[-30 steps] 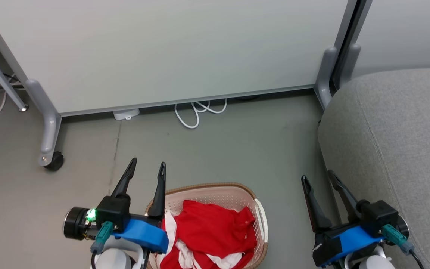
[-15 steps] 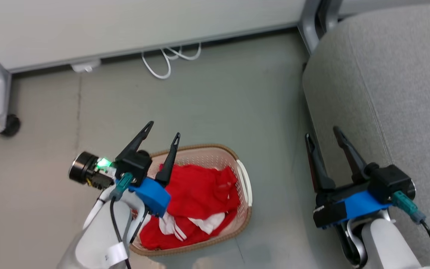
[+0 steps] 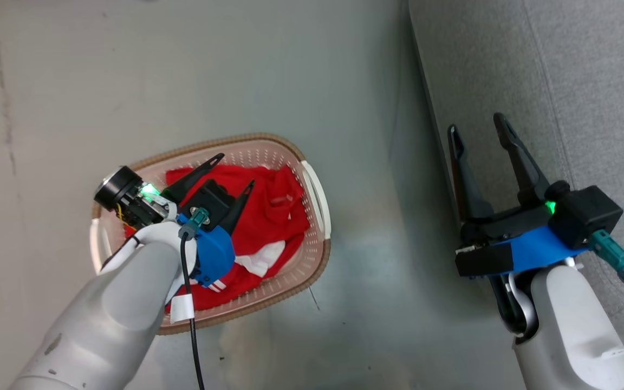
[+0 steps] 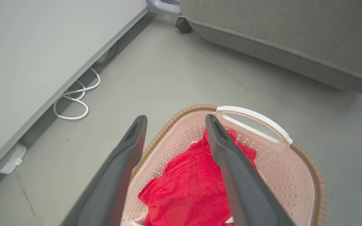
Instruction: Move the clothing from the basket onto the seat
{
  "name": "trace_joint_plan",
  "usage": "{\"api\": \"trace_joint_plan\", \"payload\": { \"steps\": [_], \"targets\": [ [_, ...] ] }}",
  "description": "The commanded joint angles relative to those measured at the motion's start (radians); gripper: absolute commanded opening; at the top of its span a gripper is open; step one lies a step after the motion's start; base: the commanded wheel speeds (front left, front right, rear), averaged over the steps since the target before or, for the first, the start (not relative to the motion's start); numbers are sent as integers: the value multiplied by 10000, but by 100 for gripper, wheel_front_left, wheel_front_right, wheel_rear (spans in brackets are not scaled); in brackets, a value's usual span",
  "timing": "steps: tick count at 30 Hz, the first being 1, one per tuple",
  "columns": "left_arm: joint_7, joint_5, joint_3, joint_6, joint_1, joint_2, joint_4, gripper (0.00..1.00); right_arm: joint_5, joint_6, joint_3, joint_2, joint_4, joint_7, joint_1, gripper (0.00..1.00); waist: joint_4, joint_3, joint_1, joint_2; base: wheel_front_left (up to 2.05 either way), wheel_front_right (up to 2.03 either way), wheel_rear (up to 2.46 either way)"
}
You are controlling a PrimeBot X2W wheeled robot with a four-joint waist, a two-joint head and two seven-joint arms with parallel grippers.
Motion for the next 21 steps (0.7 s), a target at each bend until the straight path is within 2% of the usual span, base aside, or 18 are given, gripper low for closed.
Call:
{"api": "trace_joint_plan", "payload": {
  "steps": [1,8,21],
  "targets": [
    [-9,-114,-388,-6,-338,174,445,100,9,2,6,-17,-88,-35,-273,100,-328,730,-3,0,0,0,0],
    [-3,-540,-2425,-7,-1462,316,1698,100,-41,2,57,-17,-354,-35,-785,100,-469,1858,-3,0,0,0,0],
    [951,-865,-4470,-8,-3111,515,3219,100,65,1,258,-17,-925,-35,-1366,100,-858,3674,-3,0,0,0,0]
  ]
}}
